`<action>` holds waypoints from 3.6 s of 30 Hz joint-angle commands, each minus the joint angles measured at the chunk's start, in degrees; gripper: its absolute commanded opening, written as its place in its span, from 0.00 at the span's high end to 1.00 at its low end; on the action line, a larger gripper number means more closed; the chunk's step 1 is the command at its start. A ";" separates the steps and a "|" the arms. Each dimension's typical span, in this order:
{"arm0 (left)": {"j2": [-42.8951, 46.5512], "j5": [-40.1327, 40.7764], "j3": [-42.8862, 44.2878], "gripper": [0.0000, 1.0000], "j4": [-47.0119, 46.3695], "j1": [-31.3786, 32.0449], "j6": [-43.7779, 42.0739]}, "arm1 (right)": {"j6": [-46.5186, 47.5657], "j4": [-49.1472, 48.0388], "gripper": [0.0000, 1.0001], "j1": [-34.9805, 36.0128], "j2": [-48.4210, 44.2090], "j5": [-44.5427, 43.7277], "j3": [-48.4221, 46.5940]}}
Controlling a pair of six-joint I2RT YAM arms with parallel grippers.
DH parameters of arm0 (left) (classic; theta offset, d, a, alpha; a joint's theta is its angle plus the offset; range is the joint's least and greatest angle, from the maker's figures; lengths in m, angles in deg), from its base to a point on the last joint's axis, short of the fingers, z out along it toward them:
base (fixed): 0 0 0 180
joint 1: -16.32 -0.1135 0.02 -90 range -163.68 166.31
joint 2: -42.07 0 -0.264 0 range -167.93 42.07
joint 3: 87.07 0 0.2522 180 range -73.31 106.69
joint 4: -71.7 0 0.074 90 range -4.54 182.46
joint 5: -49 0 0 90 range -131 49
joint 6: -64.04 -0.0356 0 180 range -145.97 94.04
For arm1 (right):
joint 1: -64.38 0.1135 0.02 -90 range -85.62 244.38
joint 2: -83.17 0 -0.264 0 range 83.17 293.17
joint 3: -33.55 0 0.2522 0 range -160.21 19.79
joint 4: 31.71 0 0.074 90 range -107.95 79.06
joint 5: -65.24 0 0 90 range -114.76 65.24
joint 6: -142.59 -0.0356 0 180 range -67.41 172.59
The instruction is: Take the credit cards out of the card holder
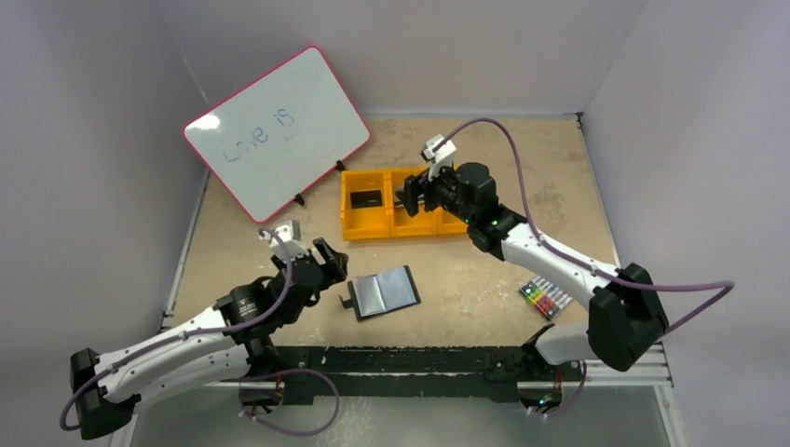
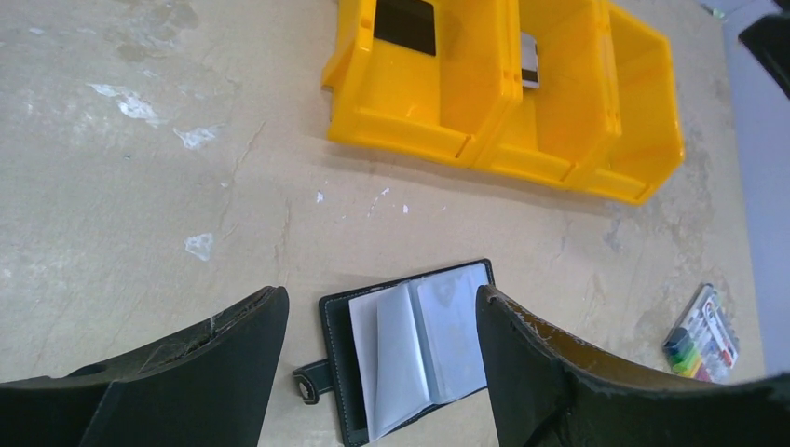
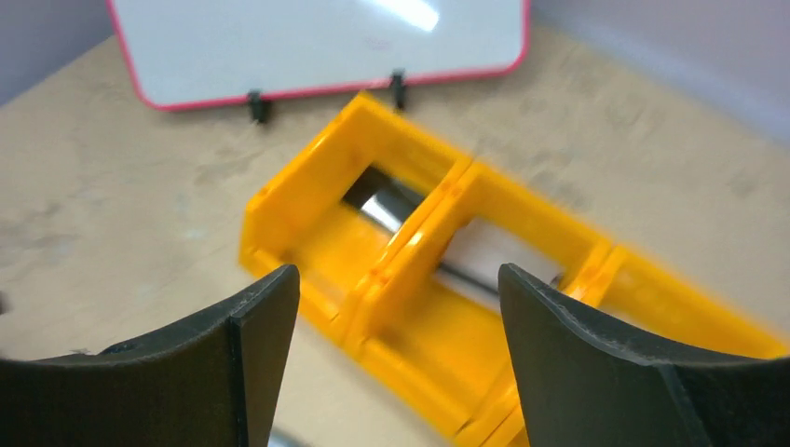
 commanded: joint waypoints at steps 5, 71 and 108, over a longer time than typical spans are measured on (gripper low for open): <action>-11.10 -7.21 -0.88 0.27 -10.37 -0.06 1.86 | -38.22 -2.37 0.06 -0.10 -5.77 11.96 17.66; -31.08 -17.67 -5.47 0.92 -22.02 -0.10 0.33 | -43.71 2.23 0.64 9.95 9.82 11.57 17.96; -12.80 -9.08 -1.06 0.68 -13.71 -0.07 1.08 | -43.31 7.15 0.71 11.21 3.53 4.39 15.35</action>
